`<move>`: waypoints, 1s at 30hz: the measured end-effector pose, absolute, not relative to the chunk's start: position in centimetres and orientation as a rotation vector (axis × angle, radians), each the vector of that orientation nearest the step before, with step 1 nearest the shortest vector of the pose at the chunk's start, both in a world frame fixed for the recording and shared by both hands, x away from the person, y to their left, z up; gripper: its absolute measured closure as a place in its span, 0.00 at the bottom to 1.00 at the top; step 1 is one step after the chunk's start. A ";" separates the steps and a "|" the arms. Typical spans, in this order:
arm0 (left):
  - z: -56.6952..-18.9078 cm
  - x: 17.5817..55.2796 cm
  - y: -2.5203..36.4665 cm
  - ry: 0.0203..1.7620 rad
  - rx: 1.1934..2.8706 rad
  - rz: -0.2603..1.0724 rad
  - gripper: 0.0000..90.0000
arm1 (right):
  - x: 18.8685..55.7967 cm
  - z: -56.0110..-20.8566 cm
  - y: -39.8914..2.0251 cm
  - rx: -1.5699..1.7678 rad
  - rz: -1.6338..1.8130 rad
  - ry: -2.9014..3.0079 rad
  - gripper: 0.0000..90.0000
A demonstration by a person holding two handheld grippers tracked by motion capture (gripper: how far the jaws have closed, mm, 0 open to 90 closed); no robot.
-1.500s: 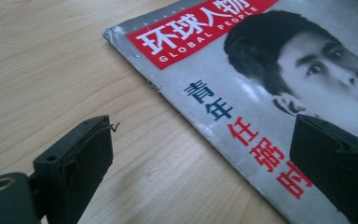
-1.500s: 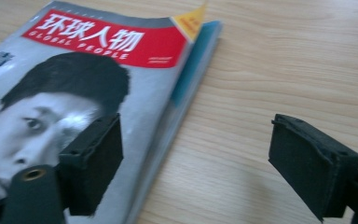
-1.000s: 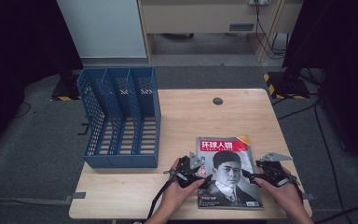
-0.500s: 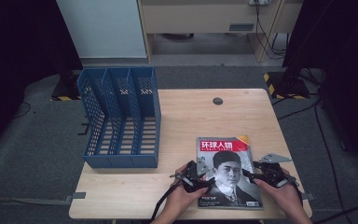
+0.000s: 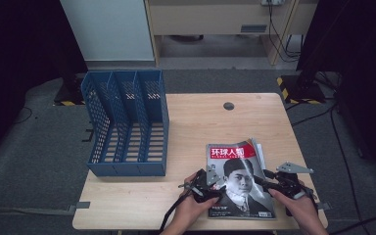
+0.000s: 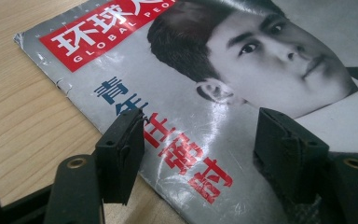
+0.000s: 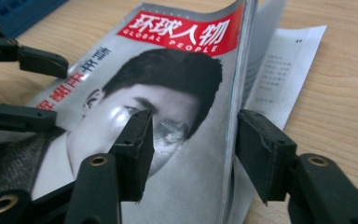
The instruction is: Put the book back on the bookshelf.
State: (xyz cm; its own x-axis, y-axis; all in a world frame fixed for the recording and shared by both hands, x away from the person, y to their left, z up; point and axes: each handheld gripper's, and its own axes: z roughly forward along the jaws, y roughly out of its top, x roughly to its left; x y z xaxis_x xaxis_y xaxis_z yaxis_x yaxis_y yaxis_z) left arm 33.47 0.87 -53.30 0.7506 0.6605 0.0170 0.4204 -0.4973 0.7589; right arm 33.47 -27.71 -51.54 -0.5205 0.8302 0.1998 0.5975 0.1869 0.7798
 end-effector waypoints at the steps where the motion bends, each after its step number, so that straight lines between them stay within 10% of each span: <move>1: -53.3 33.5 0.8 0.810 2.165 0.396 0.36 | 33.6 -51.6 -27.7 1.360 1.231 2.206 0.50; 30: -53.4 34.5 2.0 0.917 2.123 0.352 0.40 | 34.8 -52.3 -27.4 1.347 1.177 2.243 0.53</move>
